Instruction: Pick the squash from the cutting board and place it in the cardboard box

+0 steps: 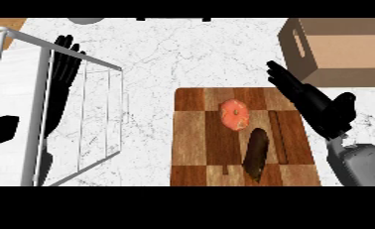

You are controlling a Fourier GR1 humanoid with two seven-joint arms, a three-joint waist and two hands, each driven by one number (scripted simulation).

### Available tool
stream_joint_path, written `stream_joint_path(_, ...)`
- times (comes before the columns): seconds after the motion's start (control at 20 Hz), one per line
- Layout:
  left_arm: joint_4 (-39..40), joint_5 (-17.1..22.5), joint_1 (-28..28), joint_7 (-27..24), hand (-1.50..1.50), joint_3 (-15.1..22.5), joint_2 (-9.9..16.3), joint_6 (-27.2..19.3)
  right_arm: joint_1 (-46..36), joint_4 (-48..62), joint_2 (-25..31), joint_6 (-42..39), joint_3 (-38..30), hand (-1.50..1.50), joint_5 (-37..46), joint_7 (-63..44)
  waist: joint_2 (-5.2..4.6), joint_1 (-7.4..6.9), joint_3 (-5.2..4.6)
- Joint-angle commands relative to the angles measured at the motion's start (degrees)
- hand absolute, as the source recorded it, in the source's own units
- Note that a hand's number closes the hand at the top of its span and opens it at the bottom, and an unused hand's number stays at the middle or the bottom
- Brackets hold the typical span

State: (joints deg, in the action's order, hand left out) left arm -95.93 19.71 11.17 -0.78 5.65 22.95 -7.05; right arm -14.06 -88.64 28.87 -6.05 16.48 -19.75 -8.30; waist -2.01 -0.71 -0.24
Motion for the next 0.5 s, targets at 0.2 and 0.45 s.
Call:
stream_joint_path(0.2, 2.7, -7.5, -0.6, 2.7, 0.0, 8.6, 1.6, 0.8, 0.8, 1.4, -8.4, 11.1, 4.9, -1.5, 10.2, 0.6, 1.81, 1.77, 0.29)
stream_joint_path(0.45, 4.0, -7.3, -2.6, 3.1, 0.0, 8.2, 0.4, -0.7, -1.8, 0.0, 4.7, 15.2, 8.7, -1.5, 31.7, 5.6, 2.31, 5.47, -0.09)
